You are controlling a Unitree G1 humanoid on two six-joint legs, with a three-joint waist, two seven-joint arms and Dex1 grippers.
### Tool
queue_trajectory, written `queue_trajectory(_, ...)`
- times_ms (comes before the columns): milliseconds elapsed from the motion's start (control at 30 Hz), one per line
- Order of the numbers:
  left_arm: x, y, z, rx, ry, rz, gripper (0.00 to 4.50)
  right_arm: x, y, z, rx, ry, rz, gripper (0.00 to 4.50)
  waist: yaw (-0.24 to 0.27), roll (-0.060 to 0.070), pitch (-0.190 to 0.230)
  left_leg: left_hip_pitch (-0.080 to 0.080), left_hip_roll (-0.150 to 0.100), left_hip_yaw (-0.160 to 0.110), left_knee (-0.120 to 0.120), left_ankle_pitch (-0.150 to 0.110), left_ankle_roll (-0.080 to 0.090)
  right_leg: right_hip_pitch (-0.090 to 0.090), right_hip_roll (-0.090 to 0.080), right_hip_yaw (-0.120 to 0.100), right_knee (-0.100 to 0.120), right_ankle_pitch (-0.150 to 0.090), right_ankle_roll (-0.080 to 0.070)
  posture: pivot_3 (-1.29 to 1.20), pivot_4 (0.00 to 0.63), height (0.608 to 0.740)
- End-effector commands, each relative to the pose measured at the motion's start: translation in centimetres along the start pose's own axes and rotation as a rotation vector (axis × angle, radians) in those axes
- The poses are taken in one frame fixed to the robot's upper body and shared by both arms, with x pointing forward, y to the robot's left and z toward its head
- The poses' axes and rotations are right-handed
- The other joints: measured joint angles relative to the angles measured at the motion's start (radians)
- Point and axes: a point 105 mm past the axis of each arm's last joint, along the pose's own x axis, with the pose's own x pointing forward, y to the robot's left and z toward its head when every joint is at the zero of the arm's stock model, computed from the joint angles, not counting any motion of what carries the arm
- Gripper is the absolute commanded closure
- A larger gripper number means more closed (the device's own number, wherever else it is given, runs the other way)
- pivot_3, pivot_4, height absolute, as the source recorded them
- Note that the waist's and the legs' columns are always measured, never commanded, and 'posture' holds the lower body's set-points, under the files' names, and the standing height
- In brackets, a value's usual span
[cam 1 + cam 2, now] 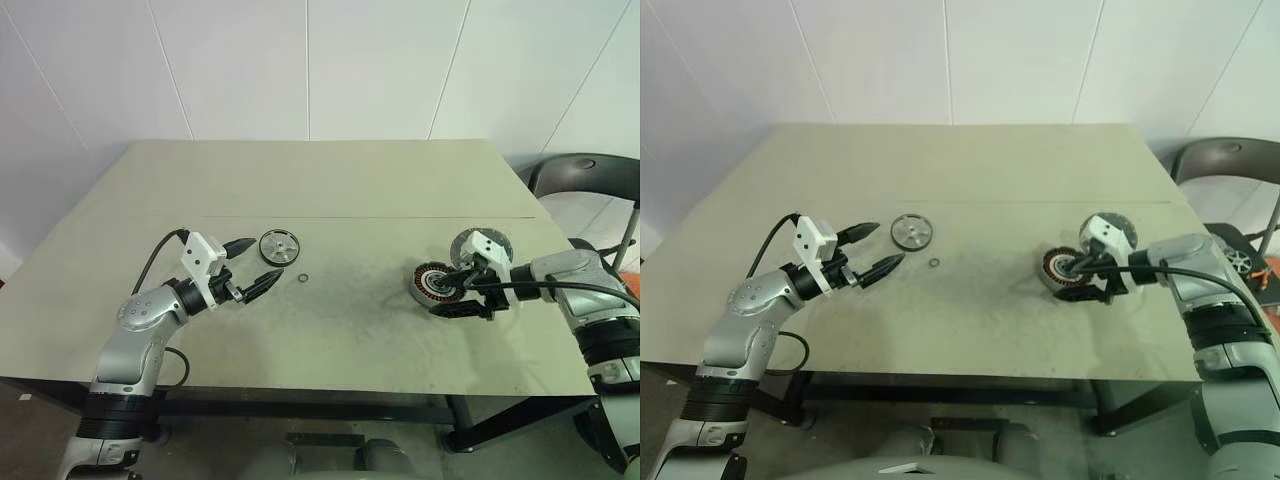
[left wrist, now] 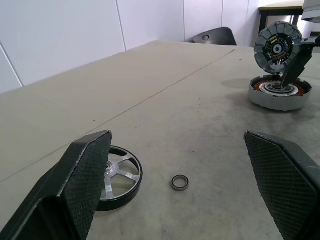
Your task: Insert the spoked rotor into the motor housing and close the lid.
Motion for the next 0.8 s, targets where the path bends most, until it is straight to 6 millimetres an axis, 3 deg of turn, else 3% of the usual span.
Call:
queue_trajectory(33, 0.1, 0.4, 1.2, 0.042, -0.020, 0.004, 0.00, 0.6, -0.2, -0.4, -0.027, 0.062, -0.026, 0.01, 0.000, 0.000, 0.000, 0.000, 0.000, 0.001, 0.000, 0.000, 0.000, 0.000, 0.000, 0.000, 0.000, 0.000, 0.000, 0.00, 0.000, 0.740)
queue_trajectory(100, 0.1, 0.4, 1.3, 0.043, -0.021, 0.006, 0.00, 1.4, -0.6, -1.5, -0.033, 0.125, -0.054, 0.01, 0.000, -0.001, 0.000, 0.001, 0.001, 0.003, 0.000, 0.000, 0.000, 0.000, 0.000, 0.000, 0.000, 0.001, 0.000, 0.00, 0.000, 0.740)
queue_trajectory(200, 0.0, 0.4, 1.5, 0.047, -0.023, 0.011, 0.00, 2.4, -0.5, -1.2, -0.045, 0.123, -0.051, 0.18, 0.000, -0.002, -0.002, 0.002, 0.003, 0.006, 0.001, 0.000, 0.000, 0.001, 0.000, 0.000, -0.002, 0.003, 0.000, 0.00, 0.000, 0.740)
queue_trajectory(300, 0.0, 0.4, 1.8, 0.050, -0.023, 0.015, 0.00, 2.8, -0.5, -0.7, -0.063, 0.115, -0.051, 0.93, 0.000, -0.003, -0.002, 0.003, 0.004, 0.007, 0.002, 0.000, 0.000, 0.002, 0.000, 0.000, -0.003, 0.006, 0.001, 0.00, 0.000, 0.740)
queue_trajectory(433, -0.1, 0.3, 2.0, 0.052, -0.022, 0.023, 0.00, 3.1, -0.4, -0.2, -0.086, 0.104, -0.044, 2.31, -0.001, -0.003, -0.002, 0.004, 0.006, 0.008, 0.002, 0.000, 0.000, 0.002, 0.000, 0.000, -0.004, 0.007, 0.002, 0.00, 0.000, 0.740)
queue_trajectory(500, -0.2, 0.3, 2.1, 0.052, -0.021, 0.026, 0.00, 3.3, -0.2, 0.5, -0.102, 0.081, -0.028, 2.45, -0.004, -0.004, -0.002, 0.005, 0.008, 0.009, 0.001, -0.001, 0.000, 0.002, 0.001, 0.000, -0.004, 0.008, 0.001, 0.00, 0.000, 0.740)
queue_trajectory(700, -0.2, 0.3, 2.4, 0.053, -0.023, 0.032, 0.00, 3.7, 3.0, 7.1, -0.180, -0.155, 0.137, 2.45, -0.017, -0.003, -0.002, 0.005, 0.010, 0.011, 0.000, -0.001, 0.000, -0.001, 0.001, 0.000, -0.003, 0.009, 0.000, 0.00, 0.000, 0.740)
queue_trajectory(800, -0.2, 0.4, 2.4, 0.054, -0.020, 0.033, 0.00, 4.6, 4.2, 9.2, -0.230, -0.192, 0.185, 2.45, -0.026, 0.002, 0.001, 0.002, 0.011, 0.012, 0.000, -0.001, 0.000, -0.005, 0.001, -0.001, -0.003, 0.012, 0.003, 0.00, 0.000, 0.740)
